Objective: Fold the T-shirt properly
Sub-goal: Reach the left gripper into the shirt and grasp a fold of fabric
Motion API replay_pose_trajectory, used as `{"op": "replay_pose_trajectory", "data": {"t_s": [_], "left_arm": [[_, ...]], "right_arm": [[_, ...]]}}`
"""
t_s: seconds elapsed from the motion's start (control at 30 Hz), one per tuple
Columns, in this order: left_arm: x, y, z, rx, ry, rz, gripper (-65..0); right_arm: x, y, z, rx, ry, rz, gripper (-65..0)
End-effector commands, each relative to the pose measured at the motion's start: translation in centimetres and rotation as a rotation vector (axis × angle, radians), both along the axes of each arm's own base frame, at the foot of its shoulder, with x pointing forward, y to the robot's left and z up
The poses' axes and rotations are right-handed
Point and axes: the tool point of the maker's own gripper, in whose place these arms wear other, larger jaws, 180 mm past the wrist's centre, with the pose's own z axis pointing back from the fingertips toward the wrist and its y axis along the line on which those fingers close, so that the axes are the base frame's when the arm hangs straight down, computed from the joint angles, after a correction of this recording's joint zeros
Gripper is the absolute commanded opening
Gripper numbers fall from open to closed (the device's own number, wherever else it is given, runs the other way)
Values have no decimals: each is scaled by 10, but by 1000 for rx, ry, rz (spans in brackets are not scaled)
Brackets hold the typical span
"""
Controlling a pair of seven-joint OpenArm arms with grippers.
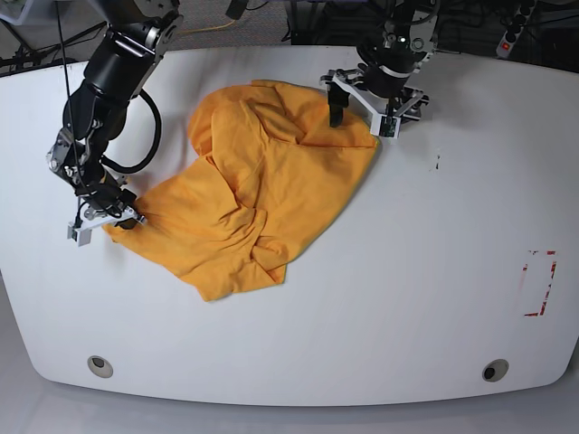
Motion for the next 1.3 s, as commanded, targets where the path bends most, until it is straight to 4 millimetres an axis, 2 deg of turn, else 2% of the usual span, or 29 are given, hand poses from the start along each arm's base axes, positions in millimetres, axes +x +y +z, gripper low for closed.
{"op": "replay_pose_trajectory", "data": {"t_s": [0.0, 0.07, 0.13, 0.17, 0.2, 0.33, 0.37, 0.43, 0.53, 0.63, 0.83, 0.97, 1.1, 1.27], "left_arm": [[-1, -10, -2, -19, 18, -21, -165], [2, -12, -2, -19, 15, -27, -181], [-3, -12, -11, -14, 40, -30, -264], [-1, -12, -12, -12, 40, -30, -308], [4, -11, -13, -9, 34, -29, -388], [9, -8, -21, 7, 45, -30, -632], [9, -7, -22, 12, 48, -32, -650], [9, -5, -23, 17, 48, -33, -649], [13, 14, -21, 50, 37, -18, -642], [32, 26, -2, 67, -31, 2, -642], [55, 38, 36, 164, -111, -33, -640], [77, 48, 65, 278, -211, -40, -639], [100, 62, 102, 430, -340, -55, -636], [132, 66, 146, 568, -451, -50, -635]], "right_arm": [[13, -7, 21, -19, -65, -1, -650], [12, -7, 20, -19, -63, -1, -650], [12, -7, 20, -19, -63, -1, -650], [12, -7, 20, -19, -62, -1, -650], [12, -7, 20, -19, -62, -1, -650], [4, -10, 14, -25, -43, -2, -650], [3, -11, 15, -34, -44, -2, -650], [2, -18, 22, -59, -58, -4, -650], [-2, -22, 30, -89, -73, -2, -650], [1, -26, 50, -129, -121, 1, -650], [10, -21, 77, -187, -199, 55, -650], [25, -27, 108, -238, -269, 73, -650], [49, -12, 136, -296, -323, 163, -650], [79, -2, 174, -347, -390, 210, -650]]}}
